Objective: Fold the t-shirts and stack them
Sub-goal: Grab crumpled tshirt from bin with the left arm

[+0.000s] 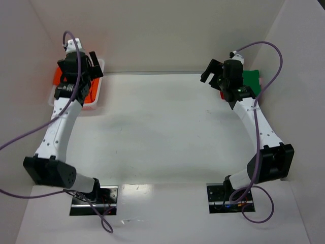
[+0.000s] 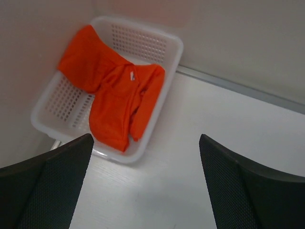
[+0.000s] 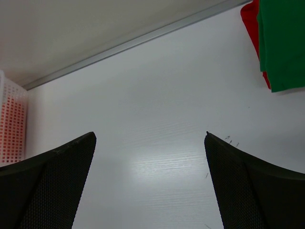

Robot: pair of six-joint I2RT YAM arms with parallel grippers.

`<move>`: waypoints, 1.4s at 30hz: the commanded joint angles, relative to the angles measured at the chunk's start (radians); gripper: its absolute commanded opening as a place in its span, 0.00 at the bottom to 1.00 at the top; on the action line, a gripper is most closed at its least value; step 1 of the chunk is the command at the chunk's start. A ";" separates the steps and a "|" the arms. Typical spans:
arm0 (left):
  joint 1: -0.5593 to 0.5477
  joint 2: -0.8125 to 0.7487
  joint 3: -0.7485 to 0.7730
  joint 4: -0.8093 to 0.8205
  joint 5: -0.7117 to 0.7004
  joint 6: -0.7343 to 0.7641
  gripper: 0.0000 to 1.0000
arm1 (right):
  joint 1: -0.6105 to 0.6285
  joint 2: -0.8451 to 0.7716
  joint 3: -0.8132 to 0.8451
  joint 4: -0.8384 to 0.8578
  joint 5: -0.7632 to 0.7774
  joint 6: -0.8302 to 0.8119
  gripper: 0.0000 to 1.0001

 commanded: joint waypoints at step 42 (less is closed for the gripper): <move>0.354 0.912 0.474 -0.010 0.322 -0.021 0.77 | -0.005 0.041 -0.014 0.106 -0.178 0.019 1.00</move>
